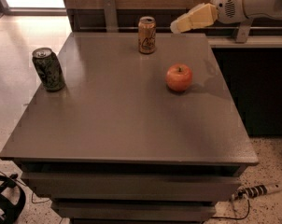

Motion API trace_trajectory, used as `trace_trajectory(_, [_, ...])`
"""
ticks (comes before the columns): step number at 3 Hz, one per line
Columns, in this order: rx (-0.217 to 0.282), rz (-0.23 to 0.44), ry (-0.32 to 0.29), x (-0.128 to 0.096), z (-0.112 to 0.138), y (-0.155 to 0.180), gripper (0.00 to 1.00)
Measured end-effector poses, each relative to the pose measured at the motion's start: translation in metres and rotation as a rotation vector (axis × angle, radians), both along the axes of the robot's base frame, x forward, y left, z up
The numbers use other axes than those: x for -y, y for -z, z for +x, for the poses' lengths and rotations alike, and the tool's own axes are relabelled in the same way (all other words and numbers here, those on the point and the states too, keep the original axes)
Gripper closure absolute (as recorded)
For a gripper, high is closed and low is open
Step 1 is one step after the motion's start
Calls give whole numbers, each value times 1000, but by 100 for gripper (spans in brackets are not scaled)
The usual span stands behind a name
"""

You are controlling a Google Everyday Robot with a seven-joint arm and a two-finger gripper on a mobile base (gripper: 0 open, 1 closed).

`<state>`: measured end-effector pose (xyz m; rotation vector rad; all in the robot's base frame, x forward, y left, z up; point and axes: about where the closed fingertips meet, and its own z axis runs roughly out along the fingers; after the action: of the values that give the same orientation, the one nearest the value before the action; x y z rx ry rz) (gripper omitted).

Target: Move orange can near green can

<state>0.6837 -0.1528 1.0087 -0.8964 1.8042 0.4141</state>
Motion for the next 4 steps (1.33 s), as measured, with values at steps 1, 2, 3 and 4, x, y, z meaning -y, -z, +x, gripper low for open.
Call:
trace_trajectory(1, [7,61,-4,-15,37,20,0])
trace_trajectory(2, [1,102,9,-26,67,40,0])
trace_trajectory(3, [-13,102,42,-42,101,68,0])
trace_trajectory(4, [-18,82,66,-57,132,94,0])
